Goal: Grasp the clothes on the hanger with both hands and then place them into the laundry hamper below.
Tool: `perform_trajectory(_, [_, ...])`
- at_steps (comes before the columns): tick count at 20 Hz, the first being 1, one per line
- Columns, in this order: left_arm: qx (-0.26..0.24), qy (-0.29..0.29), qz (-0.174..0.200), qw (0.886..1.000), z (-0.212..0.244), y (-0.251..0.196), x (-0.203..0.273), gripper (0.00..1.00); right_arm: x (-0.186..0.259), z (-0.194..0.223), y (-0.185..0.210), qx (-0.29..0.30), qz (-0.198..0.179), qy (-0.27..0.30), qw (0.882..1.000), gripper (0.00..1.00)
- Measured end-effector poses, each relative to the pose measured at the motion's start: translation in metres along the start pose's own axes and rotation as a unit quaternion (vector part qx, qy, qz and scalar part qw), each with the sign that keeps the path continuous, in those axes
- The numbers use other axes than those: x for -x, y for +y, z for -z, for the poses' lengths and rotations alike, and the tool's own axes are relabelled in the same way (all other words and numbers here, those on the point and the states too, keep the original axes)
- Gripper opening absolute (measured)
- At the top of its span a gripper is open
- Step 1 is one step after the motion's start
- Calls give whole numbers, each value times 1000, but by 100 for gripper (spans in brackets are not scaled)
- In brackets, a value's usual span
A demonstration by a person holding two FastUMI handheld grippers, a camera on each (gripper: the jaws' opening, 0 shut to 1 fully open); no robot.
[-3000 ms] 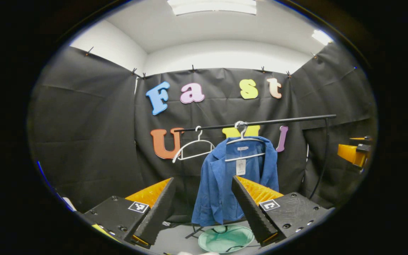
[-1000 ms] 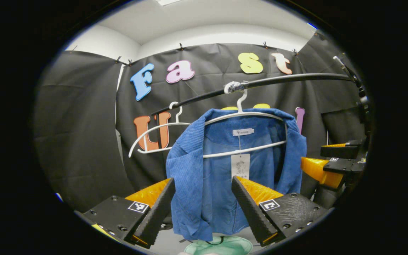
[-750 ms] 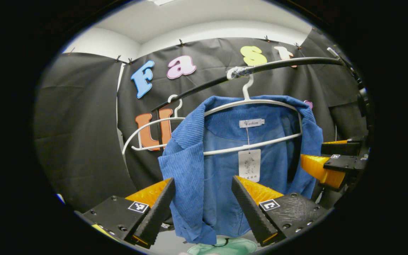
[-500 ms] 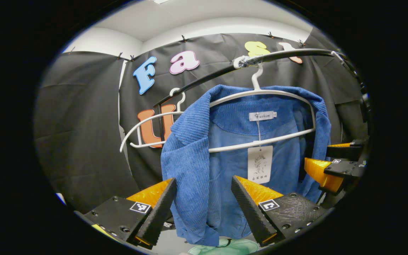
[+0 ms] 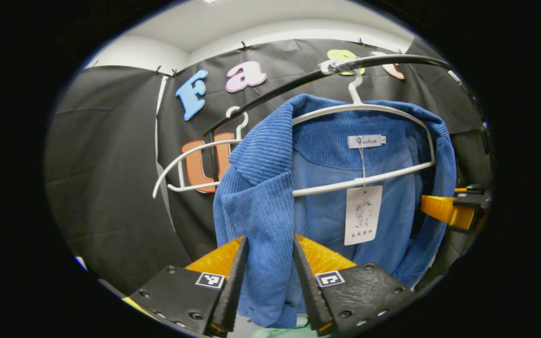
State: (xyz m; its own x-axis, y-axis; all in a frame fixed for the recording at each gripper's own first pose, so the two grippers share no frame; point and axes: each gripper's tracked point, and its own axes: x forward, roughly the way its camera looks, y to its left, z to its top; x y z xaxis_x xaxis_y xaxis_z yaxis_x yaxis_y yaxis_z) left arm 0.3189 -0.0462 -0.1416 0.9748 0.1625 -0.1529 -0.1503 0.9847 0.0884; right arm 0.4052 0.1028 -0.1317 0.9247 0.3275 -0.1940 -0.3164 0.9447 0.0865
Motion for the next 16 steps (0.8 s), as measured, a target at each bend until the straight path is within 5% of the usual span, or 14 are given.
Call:
perform_trajectory(3, [-1, -1, -14, 1000, 1, 11, -3, 26, 0, -5, -6, -4, -6, -10, 1000, 22])
perform_trajectory(5, [7, 3, -13, 1000, 1, 12, -5, 8, 1, -4, 2, -11, -33, -10, 999, 14])
perform_trajectory(7, [10, 0, -11, 1000, -2, 13, -6, 13, 0, -8, 0, -10, -52, -17, 998, 12])
perform_trajectory(9, [13, 1, -9, 1000, -3, 14, -7, 3, 2, -7, 8, -17, -86, -26, 996, 11])
perform_trajectory(12, [26, -2, 3, 1000, -4, 13, -6, 3, 4, -10, 9, -57, -139, -28, 988, 7])
perform_trajectory(16, [32, -17, 19, 999, -14, 11, -4, 8, 13, -24, 13, -129, -237, -40, 962, 5])
